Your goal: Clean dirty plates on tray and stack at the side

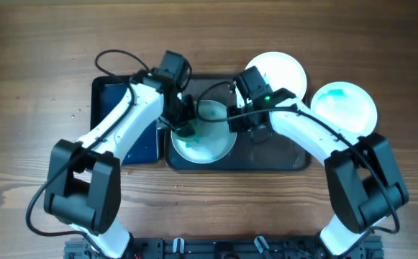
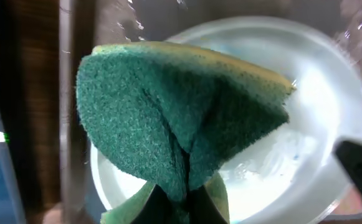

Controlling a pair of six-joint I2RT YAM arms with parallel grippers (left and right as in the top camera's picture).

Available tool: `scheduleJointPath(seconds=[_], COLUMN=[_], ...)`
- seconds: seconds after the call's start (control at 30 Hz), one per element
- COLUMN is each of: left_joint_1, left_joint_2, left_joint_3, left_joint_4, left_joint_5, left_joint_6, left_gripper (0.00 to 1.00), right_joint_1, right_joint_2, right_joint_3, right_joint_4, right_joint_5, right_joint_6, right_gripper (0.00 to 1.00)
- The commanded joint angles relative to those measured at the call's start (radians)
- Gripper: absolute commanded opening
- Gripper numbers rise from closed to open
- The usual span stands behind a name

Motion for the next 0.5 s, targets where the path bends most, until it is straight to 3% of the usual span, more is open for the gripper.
scheduleJointPath(seconds=[0.0,0.33,0.47], left_joint_1=[-0.010,-0.015,-0.016], left_joint_2=[0.000,0.070,0.137], left_joint_3=[-0.056,-0.109,-0.109], left_joint_4=[0.050,0.157,0.173], left_joint_5=[0.016,-0.015,0.148], left_joint_6=[-0.025,-0.078,-0.032], left_gripper=[0.04,0.04,0.04], right_joint_1=[-0.021,-0.026,-0.026], right_joint_2=[0.023,0.023,0.023], right_joint_3=[0.031,0.031,0.031], right_joint_4=[0.010,0.032,0.027], right_joint_5=[-0.102,-0.106,-0.106], right_joint_6=[0.087,0.153,0.151], right_gripper=[0.04,0.04,0.04])
